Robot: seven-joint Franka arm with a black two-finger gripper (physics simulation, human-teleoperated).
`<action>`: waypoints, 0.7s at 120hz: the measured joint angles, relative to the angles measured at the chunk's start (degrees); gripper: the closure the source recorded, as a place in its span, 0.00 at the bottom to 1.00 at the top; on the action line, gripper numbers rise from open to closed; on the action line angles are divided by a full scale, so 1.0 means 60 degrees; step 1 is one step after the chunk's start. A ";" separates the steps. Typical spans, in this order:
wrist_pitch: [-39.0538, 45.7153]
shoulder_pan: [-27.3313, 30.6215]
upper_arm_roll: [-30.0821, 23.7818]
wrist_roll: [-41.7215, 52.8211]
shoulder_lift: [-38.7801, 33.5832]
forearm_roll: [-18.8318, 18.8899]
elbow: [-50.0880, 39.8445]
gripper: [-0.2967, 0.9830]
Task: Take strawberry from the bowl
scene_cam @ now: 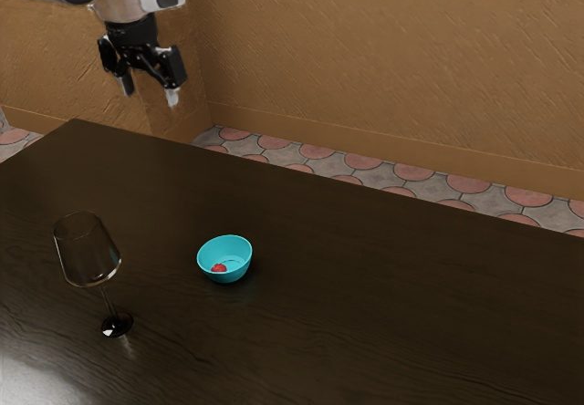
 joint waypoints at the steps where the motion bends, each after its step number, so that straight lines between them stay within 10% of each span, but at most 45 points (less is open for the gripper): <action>1: -0.0021 -0.0020 0.0007 0.0010 -0.0048 0.0003 -0.0003 0.23; 19: -0.0054 -0.0773 0.0396 0.0162 -0.0015 0.0003 -0.0151 0.23; 47: 0.0909 -0.2152 0.1353 0.0194 0.3750 -0.0075 0.1352 0.23; 84: 0.4037 -0.2237 0.1549 -0.0255 0.2546 -0.0897 -0.3329 0.23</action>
